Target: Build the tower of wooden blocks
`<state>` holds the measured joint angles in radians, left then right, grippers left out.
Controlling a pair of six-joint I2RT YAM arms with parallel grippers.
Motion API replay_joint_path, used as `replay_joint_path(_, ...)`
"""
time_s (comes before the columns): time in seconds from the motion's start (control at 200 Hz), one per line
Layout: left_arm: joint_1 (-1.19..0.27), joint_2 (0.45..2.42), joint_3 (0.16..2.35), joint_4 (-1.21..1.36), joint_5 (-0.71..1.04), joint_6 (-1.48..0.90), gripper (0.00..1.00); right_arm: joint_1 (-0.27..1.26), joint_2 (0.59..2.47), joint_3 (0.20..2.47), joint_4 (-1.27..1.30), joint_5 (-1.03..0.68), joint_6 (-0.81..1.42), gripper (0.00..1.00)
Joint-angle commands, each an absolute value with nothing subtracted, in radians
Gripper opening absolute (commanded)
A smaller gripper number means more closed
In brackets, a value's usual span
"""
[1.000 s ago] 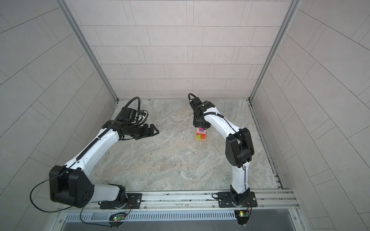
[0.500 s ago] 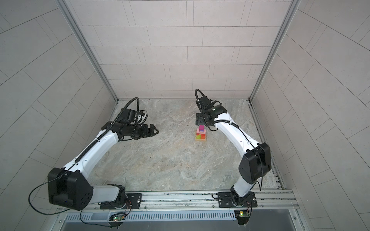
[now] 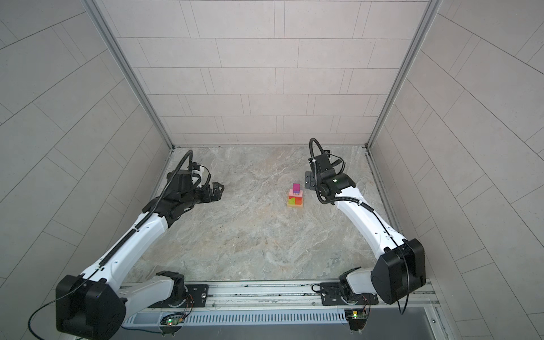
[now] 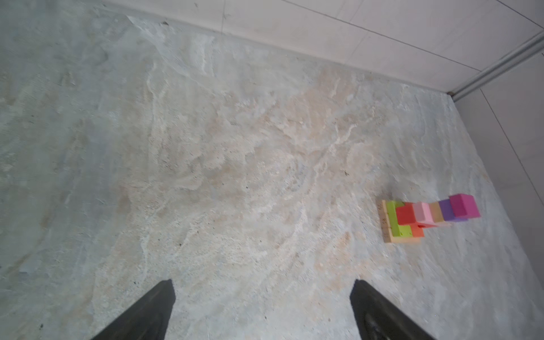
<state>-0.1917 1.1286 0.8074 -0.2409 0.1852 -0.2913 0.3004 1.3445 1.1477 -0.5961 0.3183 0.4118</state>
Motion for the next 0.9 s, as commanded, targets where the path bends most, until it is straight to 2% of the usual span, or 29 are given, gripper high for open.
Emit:
replay_joint_path(0.0,-0.177,1.137,0.713,-0.028,0.076,-0.228,1.0,0.246,1.299,1.047,-0.478,0.382,0.363,0.99)
replay_joint_path(0.125,-0.145,1.2,0.672,0.017,0.004,-0.174,1.0,0.184,1.261,0.935,-0.349,0.382,0.334,0.99)
replay_joint_path(0.445,0.134,1.342,0.572,0.226,0.151,-0.157,0.99,0.15,1.127,0.519,0.243,0.536,0.182,1.0)
replay_joint_path(0.731,0.139,1.44,0.4,0.779,0.155,-0.135,1.0,0.149,1.162,0.332,0.597,0.555,0.115,1.0)
replay_joint_path(0.891,0.14,1.523,0.385,0.912,0.202,-0.119,1.0,0.148,1.247,0.229,0.879,0.539,0.085,1.0)
